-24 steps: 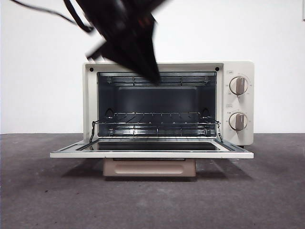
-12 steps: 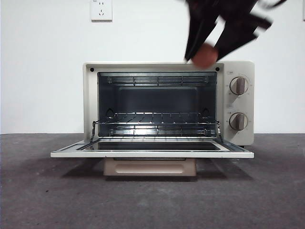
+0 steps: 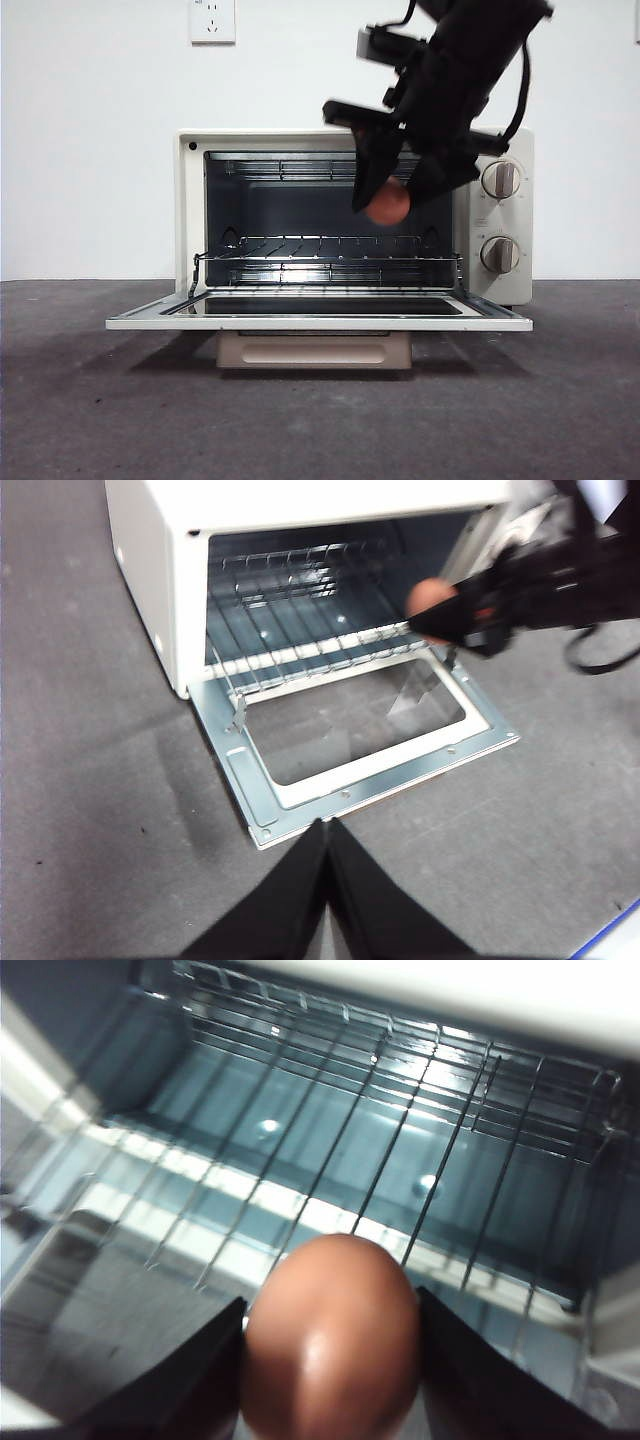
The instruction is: Eggoven
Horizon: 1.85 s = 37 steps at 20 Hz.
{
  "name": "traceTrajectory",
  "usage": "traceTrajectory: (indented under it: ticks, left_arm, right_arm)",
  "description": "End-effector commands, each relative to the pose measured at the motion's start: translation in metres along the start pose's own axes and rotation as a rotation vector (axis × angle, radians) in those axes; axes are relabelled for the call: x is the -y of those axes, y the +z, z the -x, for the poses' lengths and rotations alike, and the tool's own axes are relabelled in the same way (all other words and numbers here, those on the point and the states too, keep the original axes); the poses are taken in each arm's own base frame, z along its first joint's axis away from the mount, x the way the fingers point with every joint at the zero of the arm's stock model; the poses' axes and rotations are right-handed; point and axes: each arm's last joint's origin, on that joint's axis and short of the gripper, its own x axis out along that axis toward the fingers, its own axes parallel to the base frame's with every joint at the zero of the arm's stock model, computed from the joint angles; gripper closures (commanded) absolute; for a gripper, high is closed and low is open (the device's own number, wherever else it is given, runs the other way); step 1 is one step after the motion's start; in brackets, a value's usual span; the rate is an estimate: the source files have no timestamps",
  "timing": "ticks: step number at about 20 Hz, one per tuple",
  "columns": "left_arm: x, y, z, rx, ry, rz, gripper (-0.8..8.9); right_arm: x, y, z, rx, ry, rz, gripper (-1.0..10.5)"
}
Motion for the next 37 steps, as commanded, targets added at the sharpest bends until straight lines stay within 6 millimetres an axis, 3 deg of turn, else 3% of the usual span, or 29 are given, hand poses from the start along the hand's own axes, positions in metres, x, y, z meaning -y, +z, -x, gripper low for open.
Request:
traceTrajectory:
  ticks: [1, 11, 17, 22, 32, 37]
  left_arm:
    - [0.002, 0.0, 0.005, 0.017, -0.005, -0.022, 8.07]
    - [0.003, -0.002, 0.008, 0.013, -0.004, -0.021, 8.07]
    - [0.003, -0.002, 0.008, 0.014, -0.004, -0.021, 8.07]
    - [0.003, -0.002, 0.008, 0.016, -0.004, -0.022, 8.07]
    - [0.003, -0.002, 0.008, 0.016, -0.004, -0.021, 8.07]
    - [0.002, -0.002, 0.007, 0.014, -0.004, -0.021, 8.07]
  right_arm:
    - [-0.001, 0.0, -0.014, 0.029, -0.007, 0.004, 9.4]
    - [0.001, -0.009, -0.041, 0.021, -0.023, -0.032, 9.4]
    - [0.001, -0.01, -0.041, 0.017, -0.045, -0.03, 9.4]
    - [-0.001, -0.011, -0.041, 0.015, -0.038, -0.027, 6.6]
    - [-0.001, -0.01, -0.04, 0.019, -0.041, -0.027, 6.3]
    - [-0.002, -0.002, -0.025, 0.048, -0.033, -0.029, 6.3]
